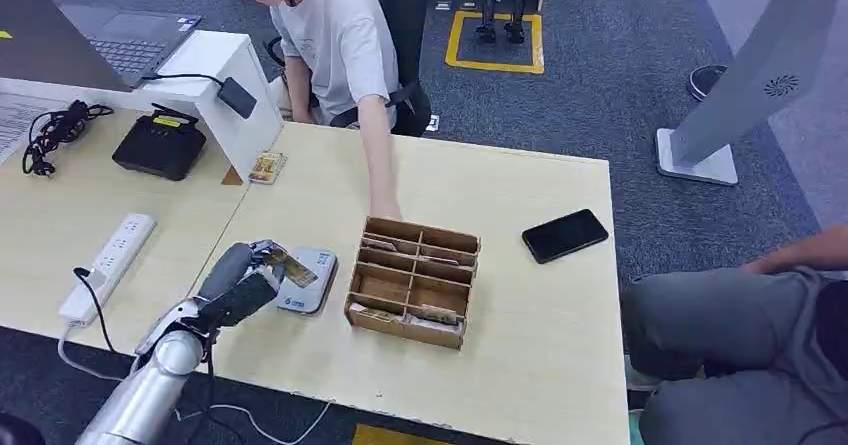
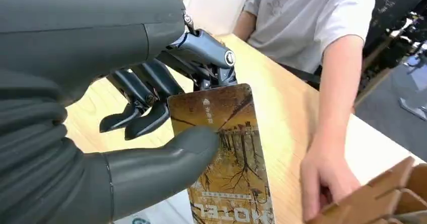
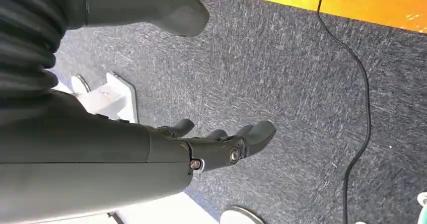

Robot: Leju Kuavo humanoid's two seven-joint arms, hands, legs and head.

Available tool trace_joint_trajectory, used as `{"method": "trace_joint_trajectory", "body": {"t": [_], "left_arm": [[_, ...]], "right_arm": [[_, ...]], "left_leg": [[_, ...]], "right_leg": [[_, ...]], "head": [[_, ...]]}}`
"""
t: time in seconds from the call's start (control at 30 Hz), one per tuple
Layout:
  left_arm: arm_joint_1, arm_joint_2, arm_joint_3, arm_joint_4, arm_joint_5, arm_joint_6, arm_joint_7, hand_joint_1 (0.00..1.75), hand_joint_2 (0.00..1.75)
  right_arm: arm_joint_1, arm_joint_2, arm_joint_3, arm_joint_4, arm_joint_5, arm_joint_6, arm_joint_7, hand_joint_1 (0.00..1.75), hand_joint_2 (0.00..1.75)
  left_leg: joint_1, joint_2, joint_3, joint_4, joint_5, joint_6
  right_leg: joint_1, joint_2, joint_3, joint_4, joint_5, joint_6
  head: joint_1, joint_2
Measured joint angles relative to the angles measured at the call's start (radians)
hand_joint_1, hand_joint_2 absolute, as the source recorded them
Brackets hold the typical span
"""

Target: Pass the card to the sensor for recognition and then transmit it.

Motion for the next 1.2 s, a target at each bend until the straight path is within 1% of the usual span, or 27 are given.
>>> {"method": "trace_joint_trajectory", "body": {"t": [0.07, 0.17, 0.3, 0.87, 1.0, 1.2], "left_arm": [[-0.005, -0.011, 0.000, 0.017, -0.044, 0.040, 0.008, 1.75, 1.75], [-0.011, -0.026, -0.001, 0.045, -0.095, 0.082, 0.016, 1.75, 1.75], [-0.014, -0.032, 0.002, 0.083, -0.112, 0.158, 0.028, 1.75, 1.75], [-0.016, -0.042, 0.025, 0.126, -0.114, 0.154, 0.019, 1.75, 1.75], [-0.016, -0.044, 0.025, 0.131, -0.128, 0.163, 0.018, 1.75, 1.75], [-0.022, -0.060, 0.025, 0.152, -0.155, 0.170, 0.015, 1.75, 1.75]], "right_arm": [[0.000, 0.000, 0.000, 0.000, 0.001, 0.000, 0.000, 0.00, 1.75], [0.000, 0.000, 0.000, 0.000, 0.003, 0.001, 0.000, 0.00, 1.75], [0.000, 0.000, 0.000, 0.000, 0.011, 0.001, -0.002, 0.00, 1.75], [0.000, 0.000, 0.000, 0.000, 0.019, 0.003, 0.004, 0.00, 1.75], [0.000, 0.000, 0.000, 0.000, 0.021, 0.003, 0.004, 0.00, 1.75], [0.000, 0.000, 0.000, 0.000, 0.021, 0.003, 0.004, 0.00, 1.75]], "left_leg": [[0.000, 0.000, 0.000, 0.000, 0.000, 0.000], [0.000, 0.000, 0.000, 0.000, 0.000, 0.000], [0.000, 0.000, 0.000, 0.000, 0.000, 0.000], [0.000, 0.000, 0.000, 0.000, 0.000, 0.000], [0.000, 0.000, 0.000, 0.000, 0.000, 0.000], [0.000, 0.000, 0.000, 0.000, 0.000, 0.000]], "right_leg": [[0.000, 0.000, 0.000, 0.000, 0.000, 0.000], [0.000, 0.000, 0.000, 0.000, 0.000, 0.000], [0.000, 0.000, 0.000, 0.000, 0.000, 0.000], [0.000, 0.000, 0.000, 0.000, 0.000, 0.000], [0.000, 0.000, 0.000, 0.000, 0.000, 0.000], [0.000, 0.000, 0.000, 0.000, 0.000, 0.000]], "head": [[0.000, 0.000], [0.000, 0.000], [0.000, 0.000], [0.000, 0.000], [0.000, 0.000], [0.000, 0.000]]}}
